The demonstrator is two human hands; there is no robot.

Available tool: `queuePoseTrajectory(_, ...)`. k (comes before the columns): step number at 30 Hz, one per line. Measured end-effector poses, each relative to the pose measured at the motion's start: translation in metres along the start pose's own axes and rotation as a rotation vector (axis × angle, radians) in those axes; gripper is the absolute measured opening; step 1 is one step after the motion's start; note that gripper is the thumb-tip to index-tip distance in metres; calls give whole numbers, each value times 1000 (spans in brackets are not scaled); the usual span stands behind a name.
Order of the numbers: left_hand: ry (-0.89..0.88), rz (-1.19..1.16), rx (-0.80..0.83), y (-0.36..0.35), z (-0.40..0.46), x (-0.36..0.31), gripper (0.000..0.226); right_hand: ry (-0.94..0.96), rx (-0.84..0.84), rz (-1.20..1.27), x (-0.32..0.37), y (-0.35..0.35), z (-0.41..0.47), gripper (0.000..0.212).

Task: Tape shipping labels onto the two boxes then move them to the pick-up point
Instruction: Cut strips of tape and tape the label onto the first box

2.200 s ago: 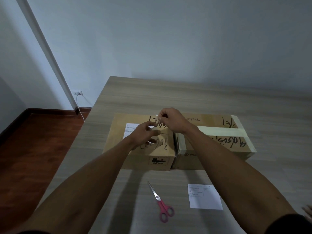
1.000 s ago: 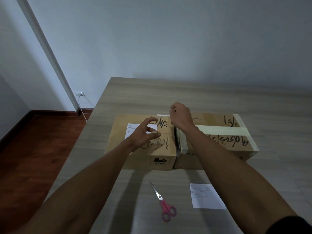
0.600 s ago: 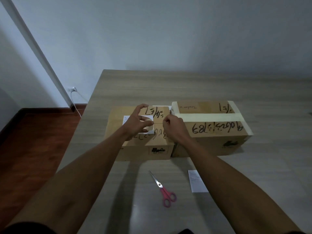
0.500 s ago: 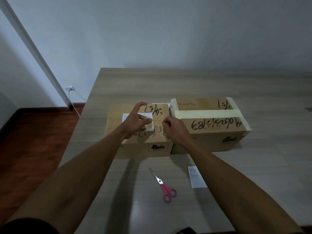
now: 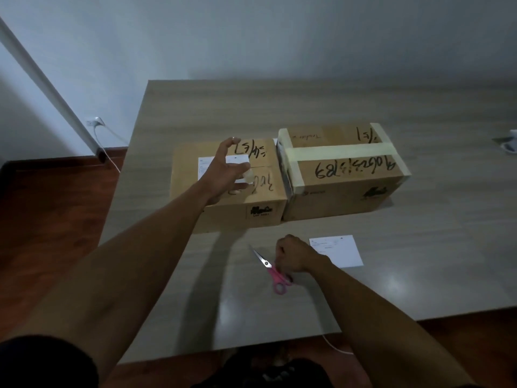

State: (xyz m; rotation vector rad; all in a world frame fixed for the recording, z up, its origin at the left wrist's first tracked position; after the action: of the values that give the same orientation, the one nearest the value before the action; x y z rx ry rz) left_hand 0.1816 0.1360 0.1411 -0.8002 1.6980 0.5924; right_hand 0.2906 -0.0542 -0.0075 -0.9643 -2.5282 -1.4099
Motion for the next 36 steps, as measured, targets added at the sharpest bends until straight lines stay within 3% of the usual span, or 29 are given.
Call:
queuePoseTrajectory(3,27,-64,-18,-3,-2,7,67,-105,63,-46,-8,-23,-13,35)
queuePoseTrajectory(6,28,-97,-20,-10,-6,10,78,-140,23,-123,-15,-36,-16,64)
queuePoseTrajectory(8,25,-81,-39,-16,-10,10,81,-127,-16,-172,-18,-40,-17,69)
queuePoseTrajectory(12,39,-57,-57,-26,-16,15,80,-24,-165,-199,-14,-47,-22,46)
queuePoseTrajectory(16,66,-43,-85,-33,-26,24,78,-29,-152,-125,-21,-55,-21,49)
queuePoseTrajectory(24,76,23,-55,-38,-40,23,78,-83,-217,-64,-20,-48,-23,33)
queuePoseTrajectory(28,96,70,-18,-32,-41,17,79,-148,-123,10,-15,-18,-22,38)
queuePoseTrajectory(36,56,182,44,-16,-42,-14,82,63,41,-209,35,101,-28,32)
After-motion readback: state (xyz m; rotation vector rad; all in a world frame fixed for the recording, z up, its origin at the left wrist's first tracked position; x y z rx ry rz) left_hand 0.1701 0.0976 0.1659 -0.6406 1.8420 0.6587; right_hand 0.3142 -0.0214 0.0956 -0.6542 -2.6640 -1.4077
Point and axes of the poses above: each hand's wrist, its own z-axis towards the middle knuckle, its own y-axis out of the back of the hand, x = y × z, the point moved 8 cm from there along z, towards the middle knuckle, and after that the axes turned 1 degree about -z, right-handed, at the moved point
